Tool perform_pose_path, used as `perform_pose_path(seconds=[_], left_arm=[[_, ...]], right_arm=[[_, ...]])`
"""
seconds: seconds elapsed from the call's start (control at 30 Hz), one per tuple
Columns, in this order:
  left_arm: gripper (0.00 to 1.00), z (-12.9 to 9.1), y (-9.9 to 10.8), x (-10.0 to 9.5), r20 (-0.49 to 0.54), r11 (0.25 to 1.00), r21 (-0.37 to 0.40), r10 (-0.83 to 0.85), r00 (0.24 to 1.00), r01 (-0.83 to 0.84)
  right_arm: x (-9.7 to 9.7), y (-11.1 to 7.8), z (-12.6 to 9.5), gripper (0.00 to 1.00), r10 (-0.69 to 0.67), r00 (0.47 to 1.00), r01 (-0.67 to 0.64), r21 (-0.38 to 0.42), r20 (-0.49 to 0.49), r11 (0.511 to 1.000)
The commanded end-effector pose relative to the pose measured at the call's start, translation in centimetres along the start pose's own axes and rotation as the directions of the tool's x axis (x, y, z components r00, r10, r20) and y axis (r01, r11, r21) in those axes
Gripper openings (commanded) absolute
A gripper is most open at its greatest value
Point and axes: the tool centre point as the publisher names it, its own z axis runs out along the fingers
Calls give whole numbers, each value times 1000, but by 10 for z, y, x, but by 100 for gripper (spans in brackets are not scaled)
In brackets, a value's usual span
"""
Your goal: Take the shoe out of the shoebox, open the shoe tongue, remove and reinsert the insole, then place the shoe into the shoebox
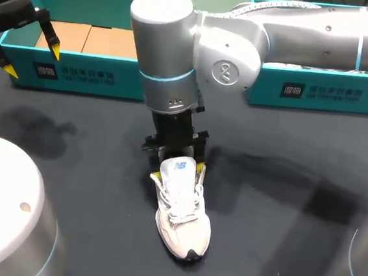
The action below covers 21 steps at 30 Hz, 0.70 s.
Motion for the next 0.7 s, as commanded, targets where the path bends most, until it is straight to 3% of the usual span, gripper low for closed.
perform_pose_path(seconds=[0.03,0.7], left_arm=[[100,0,0,0,-2,1000,-1,0,1000,0],[100,0,0,0,-2,1000,-1,0,1000,0]], right_arm=[[-1,4,1,100,6,1000,-6,4,8,1000],[3,-26,-5,100,54,998,-54,-2,39,999]])
